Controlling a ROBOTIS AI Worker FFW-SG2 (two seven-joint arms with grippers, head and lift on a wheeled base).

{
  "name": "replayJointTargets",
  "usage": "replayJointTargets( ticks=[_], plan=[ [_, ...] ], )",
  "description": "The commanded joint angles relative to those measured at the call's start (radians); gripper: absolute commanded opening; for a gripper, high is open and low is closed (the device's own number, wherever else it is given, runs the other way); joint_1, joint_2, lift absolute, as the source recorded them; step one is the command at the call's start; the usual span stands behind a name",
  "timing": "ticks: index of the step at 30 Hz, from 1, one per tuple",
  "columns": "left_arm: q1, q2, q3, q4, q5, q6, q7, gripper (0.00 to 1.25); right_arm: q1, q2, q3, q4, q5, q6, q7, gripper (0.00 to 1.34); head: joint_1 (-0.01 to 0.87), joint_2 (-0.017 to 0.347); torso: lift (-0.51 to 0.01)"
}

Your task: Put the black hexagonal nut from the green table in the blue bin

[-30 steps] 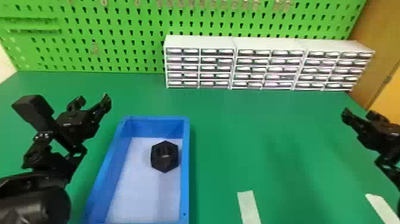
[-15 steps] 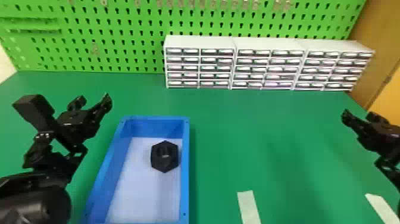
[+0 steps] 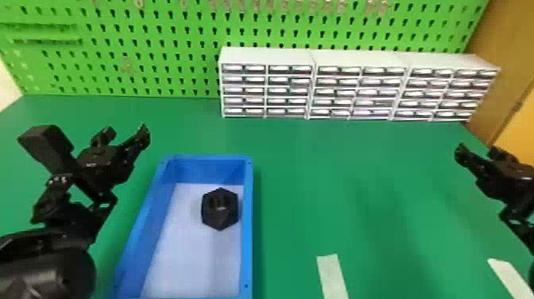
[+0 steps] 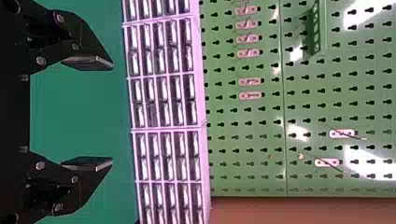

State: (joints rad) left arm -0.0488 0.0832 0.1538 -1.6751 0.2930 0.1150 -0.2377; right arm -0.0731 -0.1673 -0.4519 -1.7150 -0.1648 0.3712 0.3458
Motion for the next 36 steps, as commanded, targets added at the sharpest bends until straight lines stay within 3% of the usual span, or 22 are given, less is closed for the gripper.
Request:
replayJointTargets(
  ticks=[1, 36],
  plan=[
    [0.000, 0.001, 0.000, 0.000, 0.000, 0.000, 0.000, 0.79, -0.001, 0.000, -0.001, 0.000, 0.002, 0.000, -0.001, 0.81, 0.691, 0.009, -0.097],
    [0.004, 0.000, -0.007, 0.000, -0.003, 0.000, 0.000, 0.79, 0.003, 0.009, 0.002, 0.000, 0.007, 0.000, -0.001, 0.81, 0.691, 0.009, -0.097]
  ],
)
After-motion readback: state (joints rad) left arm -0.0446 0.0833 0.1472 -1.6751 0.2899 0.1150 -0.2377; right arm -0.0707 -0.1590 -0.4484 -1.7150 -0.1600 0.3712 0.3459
